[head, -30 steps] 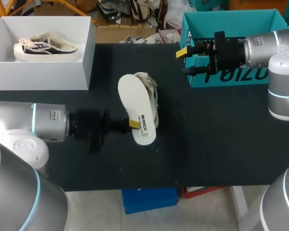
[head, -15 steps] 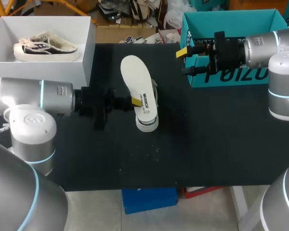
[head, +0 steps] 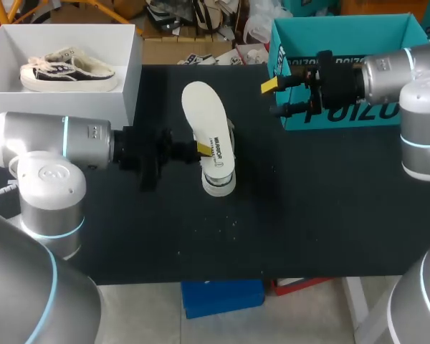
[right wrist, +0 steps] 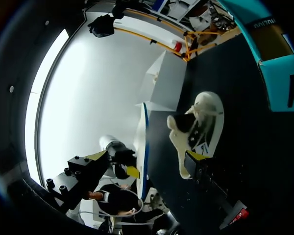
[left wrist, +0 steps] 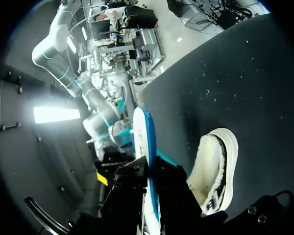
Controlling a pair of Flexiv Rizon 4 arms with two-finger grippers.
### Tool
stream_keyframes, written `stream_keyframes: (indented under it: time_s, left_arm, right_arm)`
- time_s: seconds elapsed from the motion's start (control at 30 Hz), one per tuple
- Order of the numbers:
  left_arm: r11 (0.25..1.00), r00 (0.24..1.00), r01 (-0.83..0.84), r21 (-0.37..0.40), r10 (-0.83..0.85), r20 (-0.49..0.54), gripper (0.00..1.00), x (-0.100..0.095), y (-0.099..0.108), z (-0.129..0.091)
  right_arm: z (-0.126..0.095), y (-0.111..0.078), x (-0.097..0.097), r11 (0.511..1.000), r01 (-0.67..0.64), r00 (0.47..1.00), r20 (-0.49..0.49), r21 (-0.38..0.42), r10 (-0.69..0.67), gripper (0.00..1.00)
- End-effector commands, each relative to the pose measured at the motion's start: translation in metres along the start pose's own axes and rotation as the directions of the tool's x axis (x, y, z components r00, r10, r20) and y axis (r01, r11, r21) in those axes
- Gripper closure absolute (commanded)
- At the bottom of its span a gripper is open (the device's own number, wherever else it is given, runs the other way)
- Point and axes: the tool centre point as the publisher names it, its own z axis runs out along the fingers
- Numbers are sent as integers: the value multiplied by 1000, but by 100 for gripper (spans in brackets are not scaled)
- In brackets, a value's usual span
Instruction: Take the shoe out of the shoebox, open the shoe tongue, remove and reinsert the insole, then place the shoe into the shoebox
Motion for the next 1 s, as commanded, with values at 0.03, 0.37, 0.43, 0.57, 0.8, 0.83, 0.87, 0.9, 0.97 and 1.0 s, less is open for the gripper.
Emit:
stream_keyframes:
  time_s: [0.03,0.37,0.43,0.57,0.8,0.83,0.87,0.9,0.97,1.0]
  left_arm:
    - [1000,1000,-3,-4,3,-1,100,0,-1,0]
    - [1000,1000,-3,-4,3,-1,100,0,-1,0]
    - [1000,1000,-3,-4,3,-1,100,0,-1,0]
    - [1000,1000,-3,-4,3,-1,100,0,-1,0]
    - [1000,1000,-3,-4,3,-1,100,0,-1,0]
    - [1000,1000,-3,-4,3,-1,100,0,-1,0]
    - [1000,1000,-3,-4,3,-1,100,0,-1,0]
    - [1000,1000,-3,-4,3,-1,100,0,-1,0]
    - [1000,1000,-3,-4,3,-1,100,0,-1,0]
    - [1000,1000,-3,-4,3,-1,100,0,-1,0]
  right_arm:
    - [7,-5,-4,1000,10,1000,-8,8,-10,0]
    - [43,-20,-7,999,32,999,-29,34,-31,0]
    - [51,-20,-5,998,37,999,-31,43,-36,0]
    - [61,-17,-1,998,42,999,-22,56,-41,0]
    - [85,-21,5,995,46,999,-9,87,-45,11]
    - [88,-21,6,995,45,999,-9,92,-45,14]
    - [91,-21,7,994,46,999,-9,102,-46,13]
    - [94,-22,8,993,48,999,-9,107,-48,15]
    - [98,-21,9,993,49,999,-8,109,-49,16]
    - [101,-21,10,993,50,999,-9,111,-49,24]
